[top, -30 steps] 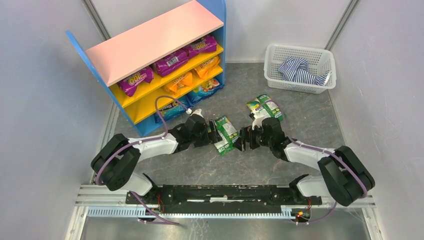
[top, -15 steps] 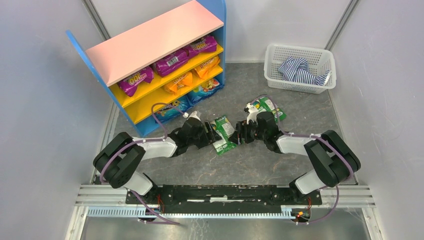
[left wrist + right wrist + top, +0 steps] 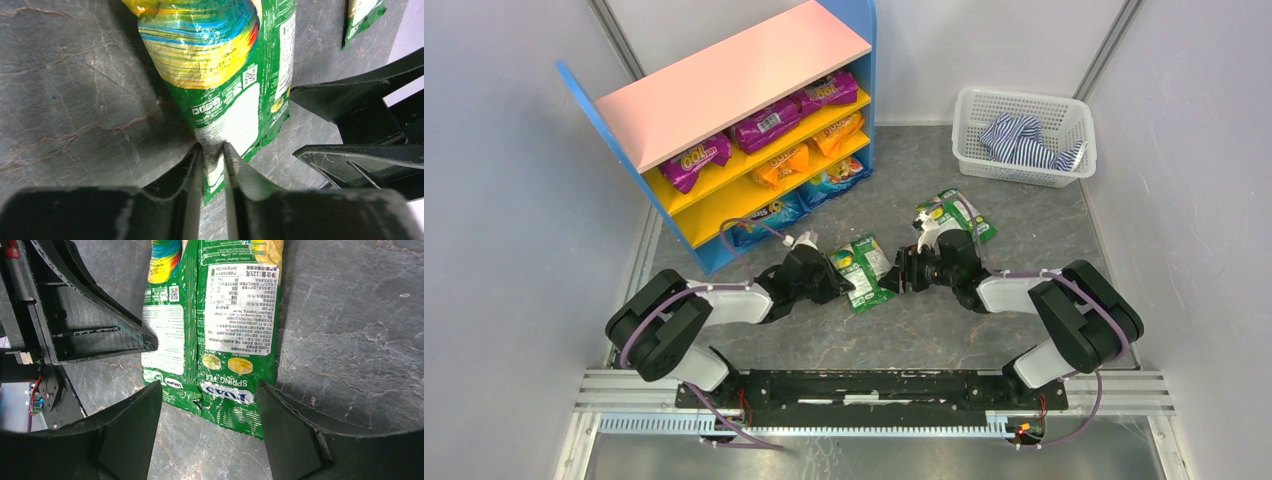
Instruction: Place and organize the candy bags onto the shelf
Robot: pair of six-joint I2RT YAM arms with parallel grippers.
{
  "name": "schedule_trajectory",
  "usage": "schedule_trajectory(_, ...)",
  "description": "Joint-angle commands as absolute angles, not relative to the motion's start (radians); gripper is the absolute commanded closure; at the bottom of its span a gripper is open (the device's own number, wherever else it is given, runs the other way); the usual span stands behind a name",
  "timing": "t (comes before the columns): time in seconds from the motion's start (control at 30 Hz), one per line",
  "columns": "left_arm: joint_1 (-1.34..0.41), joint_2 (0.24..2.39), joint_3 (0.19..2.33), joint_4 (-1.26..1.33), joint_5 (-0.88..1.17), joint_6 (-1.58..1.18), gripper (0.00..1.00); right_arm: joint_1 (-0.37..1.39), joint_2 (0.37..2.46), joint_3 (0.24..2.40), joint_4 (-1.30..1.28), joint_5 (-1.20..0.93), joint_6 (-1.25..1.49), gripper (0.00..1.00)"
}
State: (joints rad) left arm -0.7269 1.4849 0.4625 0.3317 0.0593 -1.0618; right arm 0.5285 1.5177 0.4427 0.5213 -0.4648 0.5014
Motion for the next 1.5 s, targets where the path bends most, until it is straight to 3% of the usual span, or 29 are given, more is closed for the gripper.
schedule_trajectory(0.0, -0.733, 1.424, 0.473, 0.31, 0.047, -1.051, 0.77, 0.558, 1.512, 0.453, 0.5, -0.472, 0.466, 0.25)
schedule_trajectory(0.23, -0.729, 1.285, 0.488, 0.179, 0.005, -1.024, 0.98, 0.6, 1.448, 0.495, 0.336, -0.355, 0.307, 0.21)
schedule_trajectory(0.4, -0.716, 1.206, 0.516, 0.064, 0.011, -1.035, 0.98, 0.715, 1.321, 0.511, 0.265, -0.209, 0.12, 0.12)
schedule_trajectory(0.63, -0.709, 1.081, 0.564, -0.081, 0.044, -1.068, 0.98, 1.006, 1.151, 0.456, 0.356, 0.072, -0.142, 0.1)
schedule_trajectory(0.87, -0.707, 0.979, 0.617, -0.196, 0.051, -1.095, 0.98, 1.151, 1.214, 0.483, 0.442, 0.158, -0.322, 0.11)
schedule_trajectory(1.1, -0.707, 0.907, 0.646, -0.25, 0.055, -1.097, 0.98, 1.191, 1.316, 0.503, 0.589, 0.239, -0.346, 0.13)
schedule_trajectory(1.47, -0.707, 0.823, 0.681, -0.368, 0.057, -1.081, 0.98, 1.191, 1.377, 0.517, 0.701, 0.197, -0.428, 0.17)
